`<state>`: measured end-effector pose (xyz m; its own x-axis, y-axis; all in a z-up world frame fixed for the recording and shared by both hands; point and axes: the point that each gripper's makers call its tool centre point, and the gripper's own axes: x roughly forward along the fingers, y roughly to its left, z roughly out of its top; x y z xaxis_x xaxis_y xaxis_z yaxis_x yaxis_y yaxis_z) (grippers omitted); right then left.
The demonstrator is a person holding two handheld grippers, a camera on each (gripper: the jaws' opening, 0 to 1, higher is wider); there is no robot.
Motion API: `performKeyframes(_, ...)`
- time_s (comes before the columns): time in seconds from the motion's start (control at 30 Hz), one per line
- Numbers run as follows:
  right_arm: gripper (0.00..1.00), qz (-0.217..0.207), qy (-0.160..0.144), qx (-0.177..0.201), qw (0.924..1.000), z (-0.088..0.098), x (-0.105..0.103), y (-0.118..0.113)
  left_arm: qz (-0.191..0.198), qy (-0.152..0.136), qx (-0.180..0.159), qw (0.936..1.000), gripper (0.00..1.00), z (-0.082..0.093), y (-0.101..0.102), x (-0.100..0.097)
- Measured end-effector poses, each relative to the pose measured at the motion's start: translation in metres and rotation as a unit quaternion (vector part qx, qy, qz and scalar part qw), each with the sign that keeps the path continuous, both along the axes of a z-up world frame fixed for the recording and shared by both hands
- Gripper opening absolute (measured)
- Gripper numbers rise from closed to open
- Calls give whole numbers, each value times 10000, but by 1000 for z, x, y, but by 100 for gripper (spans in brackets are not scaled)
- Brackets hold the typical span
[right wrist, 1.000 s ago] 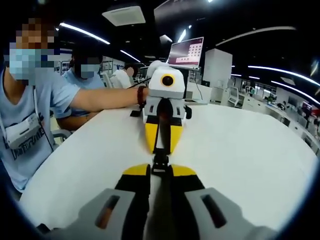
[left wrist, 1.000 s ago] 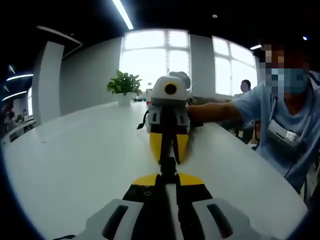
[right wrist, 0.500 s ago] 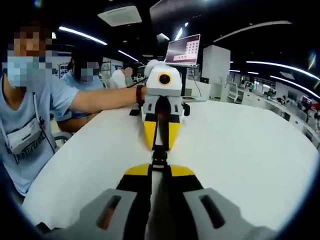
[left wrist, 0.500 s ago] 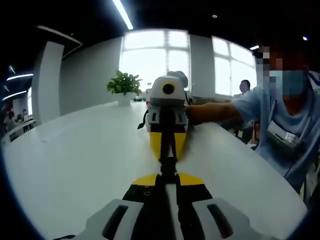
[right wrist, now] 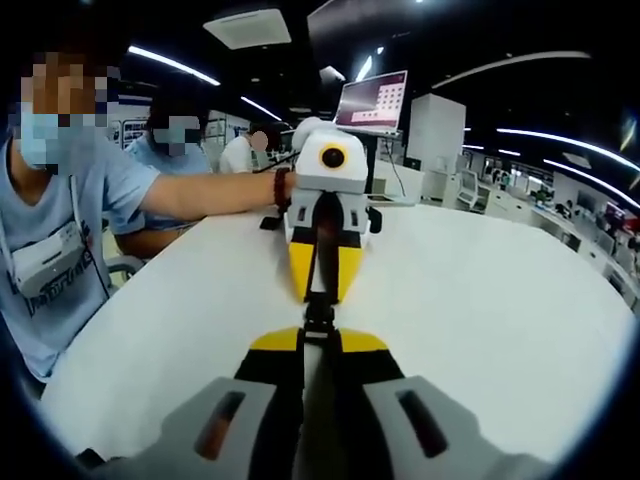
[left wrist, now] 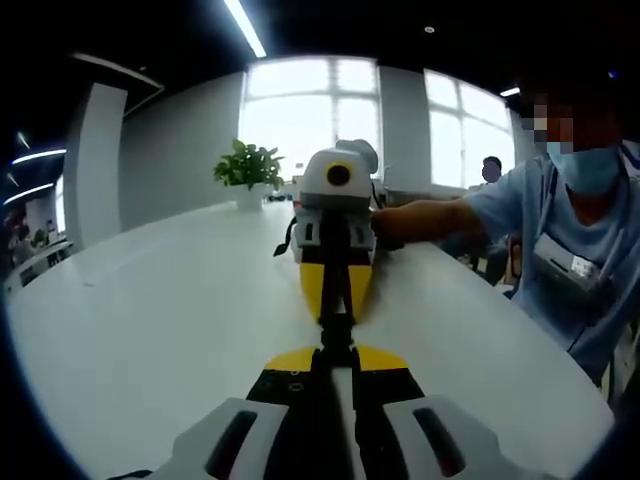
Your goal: Snap the two parts of the plastic buckle together until the buckle closes and remains connected.
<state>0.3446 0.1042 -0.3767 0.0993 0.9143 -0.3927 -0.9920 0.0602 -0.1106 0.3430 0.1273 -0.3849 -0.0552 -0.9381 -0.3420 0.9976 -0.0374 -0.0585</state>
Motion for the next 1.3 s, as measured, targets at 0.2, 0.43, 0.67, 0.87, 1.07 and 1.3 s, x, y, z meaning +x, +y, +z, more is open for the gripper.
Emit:
performKeyframes(0.2, 9, -48, -40, -35, 10000, -1, -1, 0, 17, -25, 38, 10000, 10, -1, -1, -2)
performKeyframes(0.43, 8, -44, -118, -78, 9999, -2, 0, 1, 5, -43, 33, 10000, 9, -3, -2, -3)
performKeyframes(0.67, 8, 84, -166, -87, 9998, -2, -1, 0, -27, -29, 1, 10000, 9, -4, -4, -6)
performKeyframes(0.87, 8, 208, -16, 1, 9998, -2, -2, 0, -92, -17, -17, 10000, 9, -3, -4, -6)
performKeyframes(1.07, 8, 315, 11, 29, 9995, -2, -3, 1, -167, 22, -25, 9999, 9, -2, -3, -5)
performKeyframes(1.3, 8, 392, 63, 45, 9992, -2, -2, 7, -238, 71, -33, 9997, 9, 0, -6, -4)
